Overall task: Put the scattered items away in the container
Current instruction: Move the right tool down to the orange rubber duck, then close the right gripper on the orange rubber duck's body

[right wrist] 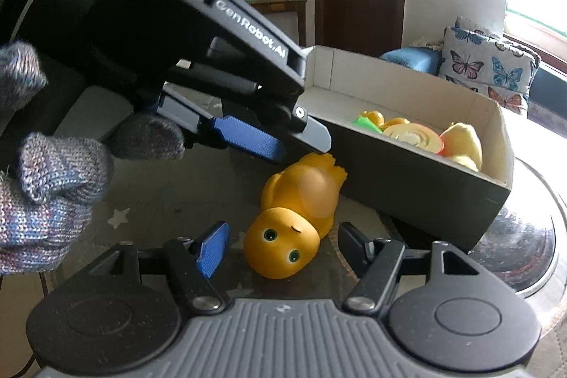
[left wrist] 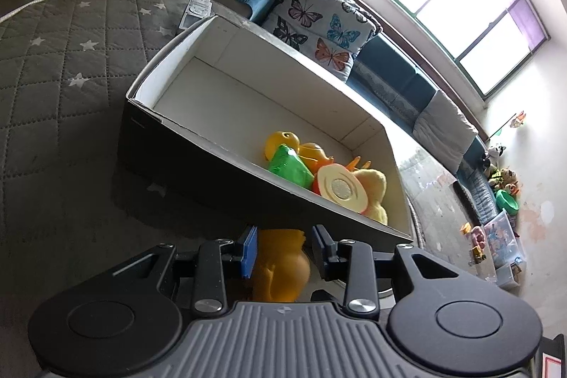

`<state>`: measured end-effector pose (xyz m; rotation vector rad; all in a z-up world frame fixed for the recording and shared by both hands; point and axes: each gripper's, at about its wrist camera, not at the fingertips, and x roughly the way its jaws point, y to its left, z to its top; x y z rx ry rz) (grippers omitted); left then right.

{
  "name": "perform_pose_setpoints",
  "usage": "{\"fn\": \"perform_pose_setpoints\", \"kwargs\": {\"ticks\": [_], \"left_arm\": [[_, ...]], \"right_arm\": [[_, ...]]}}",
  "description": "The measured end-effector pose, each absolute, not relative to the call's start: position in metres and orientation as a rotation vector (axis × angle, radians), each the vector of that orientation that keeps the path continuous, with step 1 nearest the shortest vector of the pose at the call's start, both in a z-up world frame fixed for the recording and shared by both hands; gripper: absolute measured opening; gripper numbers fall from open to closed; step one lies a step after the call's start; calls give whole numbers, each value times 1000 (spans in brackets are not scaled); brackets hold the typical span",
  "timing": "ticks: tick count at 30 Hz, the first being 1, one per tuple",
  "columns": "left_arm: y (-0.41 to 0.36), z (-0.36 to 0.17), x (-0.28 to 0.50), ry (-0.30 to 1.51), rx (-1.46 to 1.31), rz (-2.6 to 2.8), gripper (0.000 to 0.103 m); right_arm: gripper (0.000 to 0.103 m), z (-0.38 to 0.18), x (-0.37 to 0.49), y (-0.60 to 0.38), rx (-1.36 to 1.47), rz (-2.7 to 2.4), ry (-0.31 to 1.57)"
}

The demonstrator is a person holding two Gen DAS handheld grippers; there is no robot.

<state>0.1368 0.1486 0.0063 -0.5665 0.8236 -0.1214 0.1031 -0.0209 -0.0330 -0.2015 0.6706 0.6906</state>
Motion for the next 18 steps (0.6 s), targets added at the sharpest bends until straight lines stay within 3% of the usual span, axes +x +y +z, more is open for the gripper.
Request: {"fn": "perform_pose_setpoints", "kwargs": {"ticks": [7,18], "left_arm": [[151,-3,148,856,-570,-144,36],[150,-10,156,863,-557,-159,41]], "right_arm": [[58,-39,107,-16,-204,700,707],[53,-43,104,-16,-222,704,714]]}}
